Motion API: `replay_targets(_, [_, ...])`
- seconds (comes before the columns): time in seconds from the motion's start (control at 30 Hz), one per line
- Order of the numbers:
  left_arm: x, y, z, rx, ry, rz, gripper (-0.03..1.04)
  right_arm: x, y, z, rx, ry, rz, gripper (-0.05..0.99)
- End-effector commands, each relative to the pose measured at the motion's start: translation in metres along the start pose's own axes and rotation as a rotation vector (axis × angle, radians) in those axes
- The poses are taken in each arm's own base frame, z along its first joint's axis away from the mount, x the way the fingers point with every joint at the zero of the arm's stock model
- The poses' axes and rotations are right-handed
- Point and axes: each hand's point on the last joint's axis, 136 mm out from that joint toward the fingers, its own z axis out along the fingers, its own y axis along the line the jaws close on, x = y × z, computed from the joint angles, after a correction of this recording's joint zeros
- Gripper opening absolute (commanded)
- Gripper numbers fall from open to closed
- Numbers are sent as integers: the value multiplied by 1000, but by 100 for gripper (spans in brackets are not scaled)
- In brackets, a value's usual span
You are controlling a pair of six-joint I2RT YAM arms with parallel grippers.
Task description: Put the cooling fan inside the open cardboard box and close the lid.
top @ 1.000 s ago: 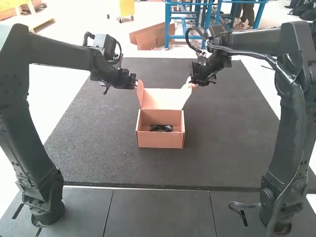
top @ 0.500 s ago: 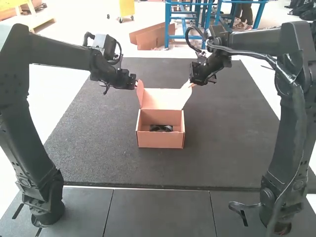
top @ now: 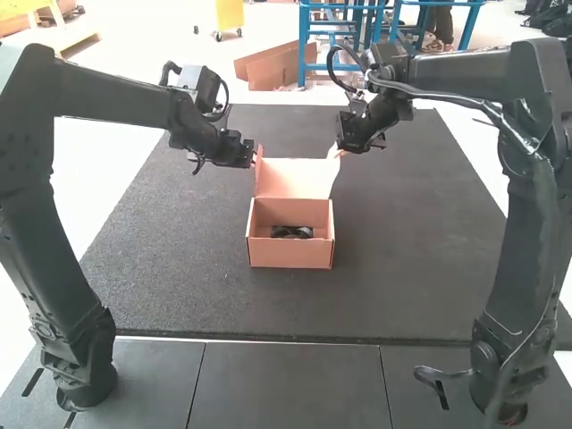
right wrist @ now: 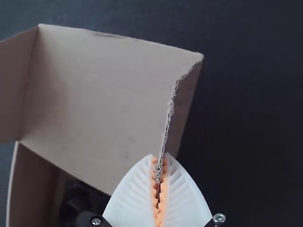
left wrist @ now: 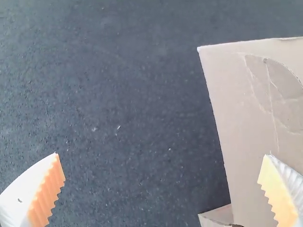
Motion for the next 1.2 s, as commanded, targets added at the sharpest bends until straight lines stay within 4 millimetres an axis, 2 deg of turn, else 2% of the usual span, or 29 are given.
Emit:
replay_targets(0.0, [-25, -7, -17, 18, -68, -8, 97, 1, 18, -19, -14, -27, -47, -1])
replay_targets(0.6, [-18, -5, -41, 13, -56, -10, 97, 45, 29, -36, 21, -4, -109, -1])
replay_targets(0.97, [7, -5, -44, 15, -28, -6, 97, 53, 26, -45, 32, -76, -98, -1])
replay_targets(1.17, [12, -6, -44, 24, -21, -4, 97, 57, 38, -43, 8, -77, -117, -1])
